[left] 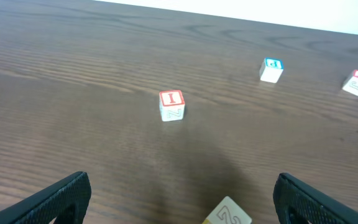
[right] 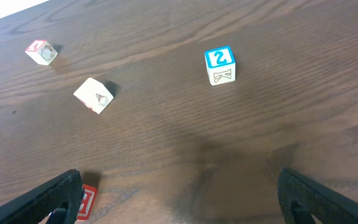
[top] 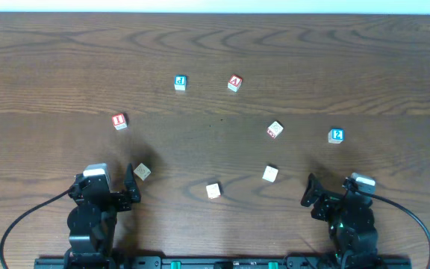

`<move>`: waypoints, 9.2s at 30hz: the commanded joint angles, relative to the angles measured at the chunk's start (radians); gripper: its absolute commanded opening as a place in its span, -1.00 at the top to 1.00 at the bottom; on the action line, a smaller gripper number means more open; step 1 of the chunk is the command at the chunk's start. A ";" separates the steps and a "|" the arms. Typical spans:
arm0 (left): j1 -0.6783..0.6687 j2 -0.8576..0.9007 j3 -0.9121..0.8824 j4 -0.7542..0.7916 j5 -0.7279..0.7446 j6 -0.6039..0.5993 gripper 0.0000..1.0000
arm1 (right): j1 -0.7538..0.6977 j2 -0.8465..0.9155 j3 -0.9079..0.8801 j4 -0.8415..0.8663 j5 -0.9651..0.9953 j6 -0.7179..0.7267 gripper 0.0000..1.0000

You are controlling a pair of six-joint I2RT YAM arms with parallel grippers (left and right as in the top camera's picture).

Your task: Spell out Ai2

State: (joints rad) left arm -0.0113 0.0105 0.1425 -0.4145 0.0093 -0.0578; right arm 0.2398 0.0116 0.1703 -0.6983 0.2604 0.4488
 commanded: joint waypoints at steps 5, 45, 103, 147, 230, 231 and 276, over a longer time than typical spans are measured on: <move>0.003 -0.006 -0.012 0.066 0.040 -0.063 -0.91 | -0.005 -0.005 -0.004 0.000 -0.003 0.018 -0.99; 0.097 1.754 1.065 -0.076 0.014 -0.161 -0.90 | -0.005 -0.005 -0.004 0.000 -0.003 0.018 -0.99; 0.074 1.899 1.064 -0.098 0.030 -0.144 -0.40 | -0.005 -0.005 -0.004 0.000 -0.003 0.018 -0.99; 0.074 1.899 1.064 -0.127 0.016 -0.167 0.26 | -0.005 -0.005 -0.004 0.000 -0.003 0.018 -0.98; -0.515 1.899 1.317 -0.211 -0.061 -0.005 0.88 | -0.005 -0.005 -0.004 -0.001 -0.003 0.018 -0.98; -0.520 1.899 1.317 -0.205 -0.072 -0.005 0.89 | -0.005 -0.005 -0.004 -0.001 -0.003 0.018 -0.99; -0.565 2.181 1.498 -0.265 0.008 -0.295 0.88 | -0.005 -0.005 -0.004 0.000 -0.003 0.018 -0.99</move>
State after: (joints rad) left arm -0.5777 2.1788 1.6260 -0.6758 0.0444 -0.3218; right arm 0.2398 0.0109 0.1680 -0.6975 0.2565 0.4492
